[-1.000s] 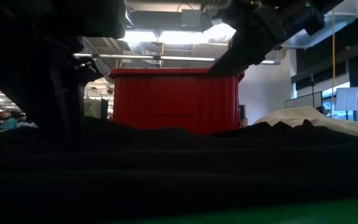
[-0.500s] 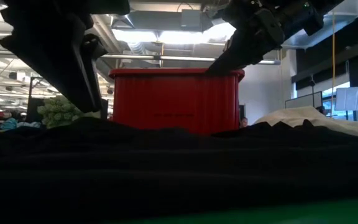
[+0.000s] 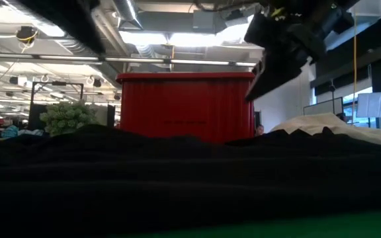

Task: Fold laundry
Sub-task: Fold the black shirt

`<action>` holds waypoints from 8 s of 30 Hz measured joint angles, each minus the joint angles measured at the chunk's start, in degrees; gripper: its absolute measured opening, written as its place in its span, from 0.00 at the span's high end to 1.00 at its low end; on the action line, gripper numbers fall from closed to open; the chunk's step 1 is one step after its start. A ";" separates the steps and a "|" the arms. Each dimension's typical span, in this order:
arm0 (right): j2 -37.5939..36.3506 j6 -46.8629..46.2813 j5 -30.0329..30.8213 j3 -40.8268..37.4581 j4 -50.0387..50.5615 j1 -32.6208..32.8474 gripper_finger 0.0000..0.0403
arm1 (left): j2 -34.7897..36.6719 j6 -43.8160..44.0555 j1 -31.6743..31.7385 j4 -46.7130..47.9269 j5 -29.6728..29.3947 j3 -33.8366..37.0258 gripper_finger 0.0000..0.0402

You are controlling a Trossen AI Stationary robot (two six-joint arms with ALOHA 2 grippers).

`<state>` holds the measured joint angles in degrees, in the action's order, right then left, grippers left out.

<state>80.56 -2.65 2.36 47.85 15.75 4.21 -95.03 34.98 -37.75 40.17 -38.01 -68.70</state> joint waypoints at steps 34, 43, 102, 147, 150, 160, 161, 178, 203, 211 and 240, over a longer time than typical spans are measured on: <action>5.46 0.29 -1.97 0.64 0.68 5.15 0.97 | 10.23 -8.29 6.34 -45.08 8.09 27.47 1.00; 10.37 -0.25 -1.36 0.64 0.04 3.85 0.97 | 10.14 -8.58 8.73 -45.01 9.58 27.45 1.00; -1.41 -6.12 8.55 -1.48 13.10 -1.93 0.97 | 7.00 -11.90 8.66 -49.59 13.10 25.24 1.00; 0.96 -10.99 3.89 -5.59 -0.12 -2.39 0.48 | 8.94 -18.65 10.92 -50.66 4.36 25.39 0.79; 2.96 -12.74 1.84 -5.59 -2.80 -3.37 0.44 | 8.94 -17.31 11.41 -50.66 4.41 25.40 0.76; 9.93 -13.45 -0.29 -5.59 -3.96 -9.41 0.40 | 8.94 -17.16 11.49 -50.27 4.60 25.40 0.76; 10.58 -13.33 -0.56 -5.59 -4.15 -9.85 0.40 | 8.94 -17.16 11.49 -50.20 4.62 25.40 0.76; 10.24 -5.62 -10.92 -3.66 -11.64 -8.57 0.95 | 8.94 -17.16 11.49 -49.77 5.63 25.40 0.76; 9.54 -4.59 -7.29 2.41 -3.85 0.63 1.00 | 8.94 -19.04 10.11 -49.72 4.24 25.40 0.76; 9.55 -4.51 -8.13 2.54 -2.58 0.65 1.00 | 8.94 -19.53 9.84 -49.70 3.86 25.40 0.76; 4.12 -12.68 -15.02 -4.49 7.85 17.76 0.99 | 8.93 -19.06 10.11 -48.77 -1.53 25.40 0.76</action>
<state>84.68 -15.33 -12.65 43.36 23.60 21.97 -86.10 15.92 -27.64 -8.60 -39.54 -43.31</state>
